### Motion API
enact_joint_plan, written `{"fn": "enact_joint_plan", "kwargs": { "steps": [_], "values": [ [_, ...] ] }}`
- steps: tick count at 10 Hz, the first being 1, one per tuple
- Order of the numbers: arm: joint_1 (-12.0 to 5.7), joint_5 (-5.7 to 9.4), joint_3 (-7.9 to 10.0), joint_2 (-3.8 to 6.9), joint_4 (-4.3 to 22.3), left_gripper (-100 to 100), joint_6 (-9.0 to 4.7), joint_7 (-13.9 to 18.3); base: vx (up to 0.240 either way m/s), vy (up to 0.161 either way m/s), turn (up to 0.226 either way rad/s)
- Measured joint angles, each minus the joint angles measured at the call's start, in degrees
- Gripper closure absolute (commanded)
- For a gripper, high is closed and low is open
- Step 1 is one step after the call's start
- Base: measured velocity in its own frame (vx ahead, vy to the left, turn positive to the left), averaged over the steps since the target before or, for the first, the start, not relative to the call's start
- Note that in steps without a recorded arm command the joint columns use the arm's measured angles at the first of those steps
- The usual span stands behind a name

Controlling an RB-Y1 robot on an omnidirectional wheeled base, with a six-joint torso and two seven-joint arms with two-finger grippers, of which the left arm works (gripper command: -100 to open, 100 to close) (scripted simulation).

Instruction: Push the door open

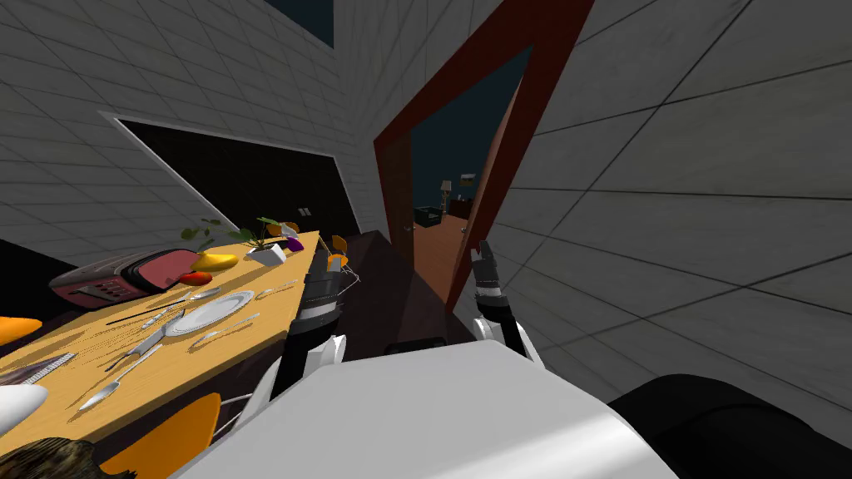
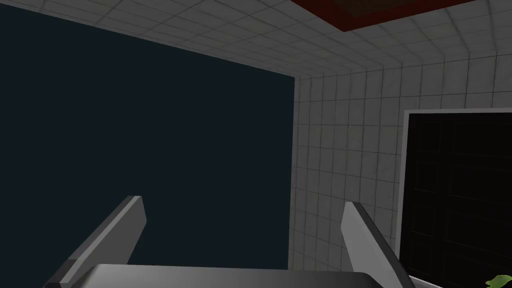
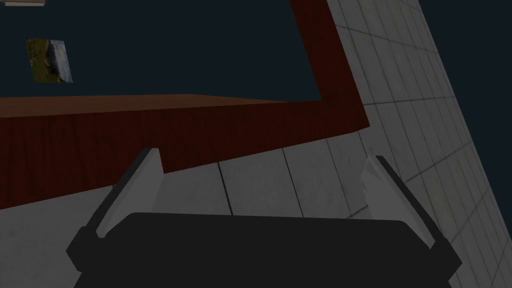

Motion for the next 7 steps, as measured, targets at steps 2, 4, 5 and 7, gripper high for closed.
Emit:
{"fn": "enact_joint_plan", "kwargs": {
  "steps": [2,4,5,7],
  "values": [
    [-0.57,0.06,-0.4,1.08,2.13,-100,-0.55,0.08,0.175,0.05,-0.133],
    [-1.26,0.26,-0.57,2.24,4.06,-100,-0.63,0.38,0.178,0.059,-0.15],
    [-1.66,0.34,-0.69,2.73,5.18,-100,-0.77,0.49,0.163,0.076,-0.112],
    [-2.55,0.5,-0.85,3.56,7.39,-100,-1.08,0.71,0.157,0.045,-0.121]
  ]
}}
